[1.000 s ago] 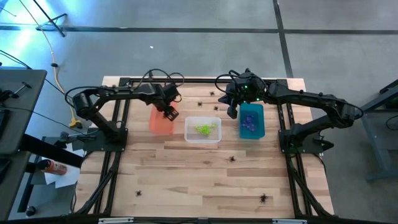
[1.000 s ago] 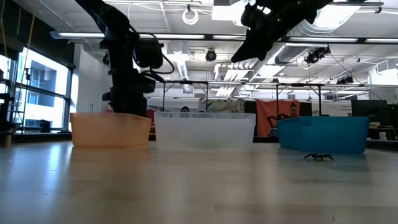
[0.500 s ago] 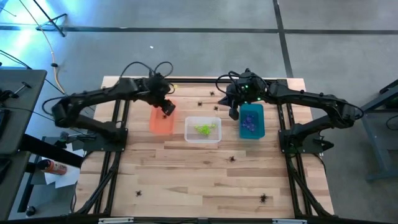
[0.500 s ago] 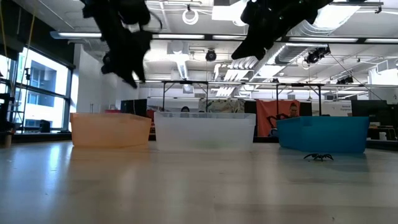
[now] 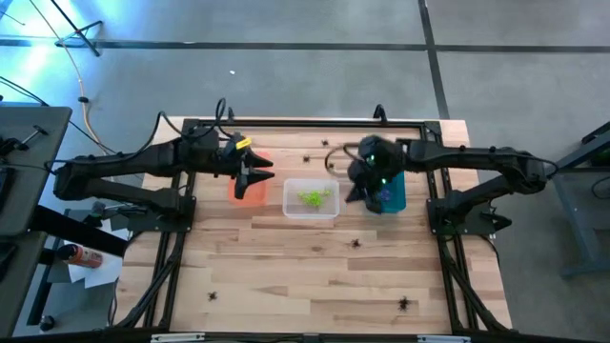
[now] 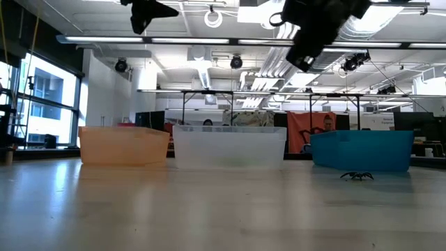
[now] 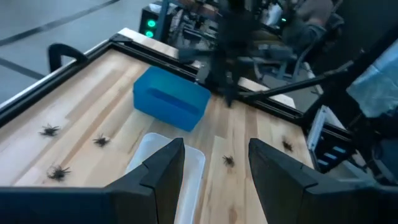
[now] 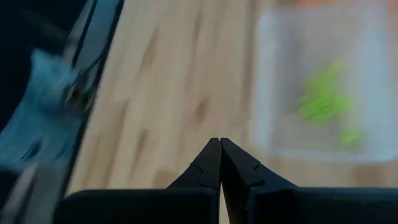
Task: Sort Halloween decoration
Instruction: Put the black spider toy into the orange bin
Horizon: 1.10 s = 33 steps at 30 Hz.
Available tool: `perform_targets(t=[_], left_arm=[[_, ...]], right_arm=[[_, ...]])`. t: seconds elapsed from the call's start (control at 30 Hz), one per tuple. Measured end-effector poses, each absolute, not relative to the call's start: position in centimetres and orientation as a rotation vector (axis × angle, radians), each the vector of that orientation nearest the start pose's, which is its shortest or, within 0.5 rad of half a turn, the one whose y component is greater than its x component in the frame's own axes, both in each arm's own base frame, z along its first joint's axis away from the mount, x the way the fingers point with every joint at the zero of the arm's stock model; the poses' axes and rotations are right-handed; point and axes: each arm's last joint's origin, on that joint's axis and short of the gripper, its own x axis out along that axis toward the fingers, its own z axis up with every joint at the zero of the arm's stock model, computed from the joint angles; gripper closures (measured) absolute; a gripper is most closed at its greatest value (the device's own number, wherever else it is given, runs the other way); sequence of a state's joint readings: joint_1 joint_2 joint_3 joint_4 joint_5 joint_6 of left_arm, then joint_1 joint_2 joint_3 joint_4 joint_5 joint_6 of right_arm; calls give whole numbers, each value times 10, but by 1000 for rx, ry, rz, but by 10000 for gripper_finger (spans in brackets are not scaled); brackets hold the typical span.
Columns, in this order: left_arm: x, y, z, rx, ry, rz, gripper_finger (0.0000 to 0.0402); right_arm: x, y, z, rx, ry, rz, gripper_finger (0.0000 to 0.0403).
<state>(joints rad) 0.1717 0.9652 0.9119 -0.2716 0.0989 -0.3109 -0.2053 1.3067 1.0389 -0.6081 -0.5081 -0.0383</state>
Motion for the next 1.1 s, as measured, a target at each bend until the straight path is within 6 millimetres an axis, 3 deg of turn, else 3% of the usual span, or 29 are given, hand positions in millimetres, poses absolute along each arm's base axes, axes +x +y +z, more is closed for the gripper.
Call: perform_targets(t=[0.3,0.53,0.63,0.87,1.1], left_arm=[[208,34,334,-343,314,182,234],[208,34,335,-338,305,205,234],[208,34,335,-338,306,205,234],[208,35,335,-337,306,205,234],[208,35,335,-337,306,205,234]], right_arm=[[246,38,270,301,1076,528,402],[228,89,267,596,1339,435,402],[218,108,253,735,1497,352,402],[177,131,194,898,1807,102,402],[175,146,180,1031,1709,118,380]])
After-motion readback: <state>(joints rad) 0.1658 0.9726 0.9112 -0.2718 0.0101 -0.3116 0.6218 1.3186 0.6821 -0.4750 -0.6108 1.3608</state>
